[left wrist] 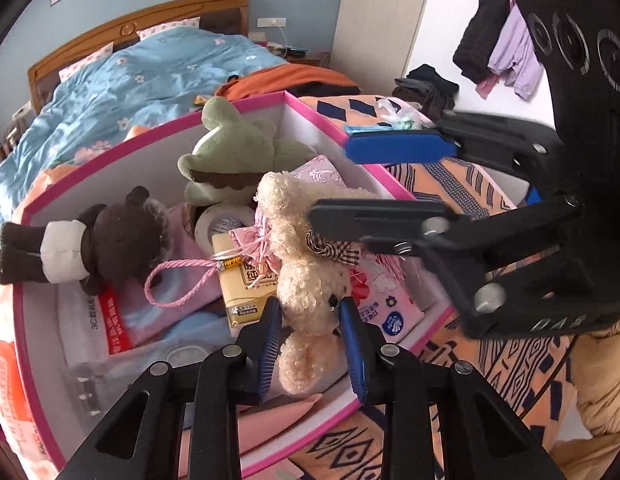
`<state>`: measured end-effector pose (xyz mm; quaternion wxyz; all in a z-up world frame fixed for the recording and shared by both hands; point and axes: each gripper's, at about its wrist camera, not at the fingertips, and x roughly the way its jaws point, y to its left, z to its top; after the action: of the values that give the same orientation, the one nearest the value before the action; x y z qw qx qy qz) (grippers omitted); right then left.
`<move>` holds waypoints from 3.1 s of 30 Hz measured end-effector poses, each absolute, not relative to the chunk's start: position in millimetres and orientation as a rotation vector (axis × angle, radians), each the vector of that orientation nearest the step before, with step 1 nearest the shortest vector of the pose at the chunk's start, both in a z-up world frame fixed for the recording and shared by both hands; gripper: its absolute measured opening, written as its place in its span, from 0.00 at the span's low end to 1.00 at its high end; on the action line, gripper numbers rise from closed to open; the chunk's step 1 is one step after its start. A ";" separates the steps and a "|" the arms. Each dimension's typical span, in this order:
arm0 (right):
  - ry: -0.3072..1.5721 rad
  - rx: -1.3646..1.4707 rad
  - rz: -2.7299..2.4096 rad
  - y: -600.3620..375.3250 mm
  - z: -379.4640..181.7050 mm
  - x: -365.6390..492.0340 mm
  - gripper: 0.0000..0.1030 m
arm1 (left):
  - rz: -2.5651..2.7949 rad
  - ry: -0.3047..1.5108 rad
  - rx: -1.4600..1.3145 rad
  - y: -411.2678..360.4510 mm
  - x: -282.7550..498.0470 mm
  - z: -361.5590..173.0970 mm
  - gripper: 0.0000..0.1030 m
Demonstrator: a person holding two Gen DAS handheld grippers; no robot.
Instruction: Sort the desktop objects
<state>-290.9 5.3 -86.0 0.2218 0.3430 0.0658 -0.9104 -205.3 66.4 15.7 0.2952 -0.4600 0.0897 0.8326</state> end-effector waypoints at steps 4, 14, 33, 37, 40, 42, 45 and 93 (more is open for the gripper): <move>0.353 0.964 -2.469 -20.5 -87.2 -304.3 0.51 | 2.213 0.276 -1.215 68.0 -204.5 15.6 0.29; 0.314 1.000 -2.486 -15.4 -88.1 -314.8 0.22 | 2.255 0.270 -1.157 62.1 -202.0 30.8 0.29; 0.005 0.899 -2.636 30.3 -63.4 -356.1 0.22 | 2.385 0.289 -1.107 85.9 -260.5 54.7 0.29; -0.041 0.920 -2.650 36.2 -73.0 -368.4 0.22 | 2.399 0.275 -1.120 87.2 -271.5 48.9 0.29; -0.056 0.938 -2.663 38.9 -79.5 -374.7 0.22 | 2.398 0.256 -1.115 86.3 -278.3 47.1 0.30; -0.064 0.940 -2.672 40.8 -82.0 -377.3 0.22 | 2.400 0.248 -1.111 86.1 -279.8 46.5 0.32; -0.063 0.955 -2.681 41.7 -84.6 -380.3 0.22 | 2.393 0.258 -1.114 87.3 -280.3 45.7 0.36; -0.085 0.719 -2.732 38.4 -51.3 -278.3 0.53 | 2.573 0.114 -0.805 21.8 -169.6 85.0 0.77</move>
<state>-278.3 38.4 -51.3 0.1570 0.2512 -0.0298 -0.9546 -169.6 21.8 85.0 0.2197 -0.2910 0.0413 0.9302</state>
